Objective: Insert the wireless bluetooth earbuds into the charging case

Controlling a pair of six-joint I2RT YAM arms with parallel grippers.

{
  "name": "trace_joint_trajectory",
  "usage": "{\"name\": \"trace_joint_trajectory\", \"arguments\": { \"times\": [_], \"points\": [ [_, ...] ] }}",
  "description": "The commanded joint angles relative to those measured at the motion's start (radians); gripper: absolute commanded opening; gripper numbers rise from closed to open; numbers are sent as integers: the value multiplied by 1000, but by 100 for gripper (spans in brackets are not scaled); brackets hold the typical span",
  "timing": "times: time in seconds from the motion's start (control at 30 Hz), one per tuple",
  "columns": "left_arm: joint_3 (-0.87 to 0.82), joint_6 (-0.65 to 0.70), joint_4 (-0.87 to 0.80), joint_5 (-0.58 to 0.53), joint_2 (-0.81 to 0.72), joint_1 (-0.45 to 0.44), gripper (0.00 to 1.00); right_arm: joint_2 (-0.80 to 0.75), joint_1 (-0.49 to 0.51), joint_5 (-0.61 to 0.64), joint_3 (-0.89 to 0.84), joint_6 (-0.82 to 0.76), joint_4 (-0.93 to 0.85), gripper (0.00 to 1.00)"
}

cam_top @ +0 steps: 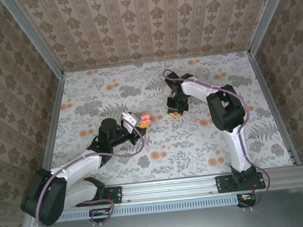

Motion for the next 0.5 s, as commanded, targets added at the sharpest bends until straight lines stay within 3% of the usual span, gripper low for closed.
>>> {"name": "trace_joint_trajectory", "arguments": {
  "times": [0.0, 0.47],
  "points": [
    [7, -21, 49, 13, 19, 9, 17, -2, 9, 28, -15, -5, 13, 24],
    [-30, -112, 185, 2, 122, 11, 17, -150, 10, 24, -170, 27, 160, 23]
  ]
}}
